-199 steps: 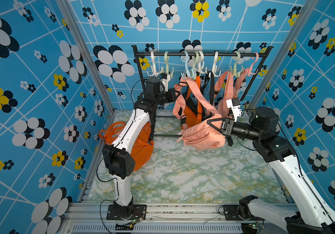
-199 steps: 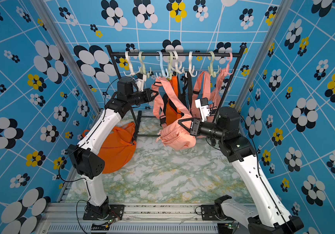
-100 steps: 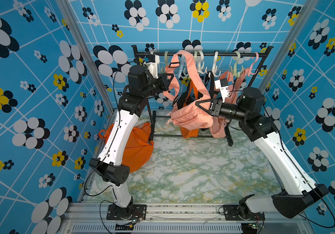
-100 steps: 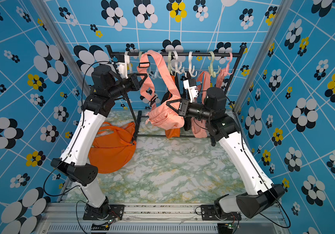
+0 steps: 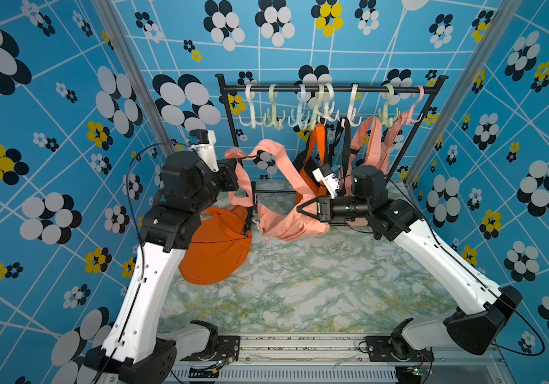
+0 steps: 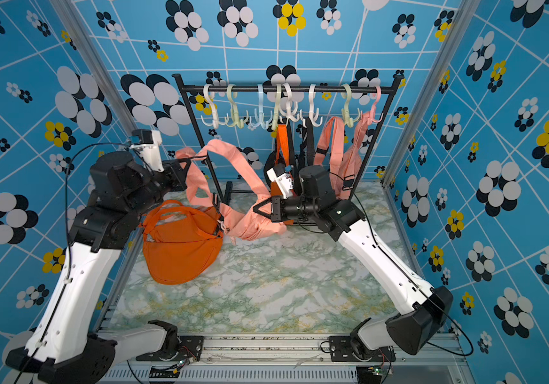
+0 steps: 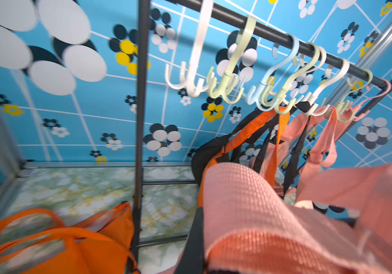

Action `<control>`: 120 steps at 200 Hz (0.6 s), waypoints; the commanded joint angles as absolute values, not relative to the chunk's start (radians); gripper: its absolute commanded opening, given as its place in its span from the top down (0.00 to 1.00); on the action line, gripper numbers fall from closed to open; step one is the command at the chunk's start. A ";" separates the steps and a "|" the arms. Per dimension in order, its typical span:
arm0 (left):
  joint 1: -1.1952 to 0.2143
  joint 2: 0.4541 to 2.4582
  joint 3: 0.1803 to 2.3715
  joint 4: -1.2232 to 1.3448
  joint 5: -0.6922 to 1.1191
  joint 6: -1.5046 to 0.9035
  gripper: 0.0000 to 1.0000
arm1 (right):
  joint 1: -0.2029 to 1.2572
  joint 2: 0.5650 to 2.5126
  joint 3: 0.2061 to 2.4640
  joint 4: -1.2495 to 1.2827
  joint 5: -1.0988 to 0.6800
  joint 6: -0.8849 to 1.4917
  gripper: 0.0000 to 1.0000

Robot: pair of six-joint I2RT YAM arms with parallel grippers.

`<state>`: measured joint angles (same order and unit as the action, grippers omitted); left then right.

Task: Take the bag off the hook
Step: Pick up the bag from the hook, then place the bag at the center of the board.

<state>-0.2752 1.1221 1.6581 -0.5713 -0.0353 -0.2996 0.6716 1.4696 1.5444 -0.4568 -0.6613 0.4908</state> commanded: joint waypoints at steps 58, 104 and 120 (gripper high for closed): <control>-0.240 0.822 1.493 -0.826 -1.050 -0.125 1.00 | 0.936 1.932 1.754 -0.684 -0.757 0.320 1.00; -0.210 0.754 1.345 -0.754 -1.214 -0.005 0.98 | 0.981 2.315 2.042 -0.902 -0.841 0.205 1.00; -0.196 0.759 1.324 -0.786 -1.226 -0.013 0.98 | 0.991 2.423 2.138 -0.981 -0.811 0.167 1.00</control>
<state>-0.2165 0.7612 1.3544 -0.7940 -1.1019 -0.0570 0.9714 2.2902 2.0331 -0.7696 -0.8017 0.2646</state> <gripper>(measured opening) 0.059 0.065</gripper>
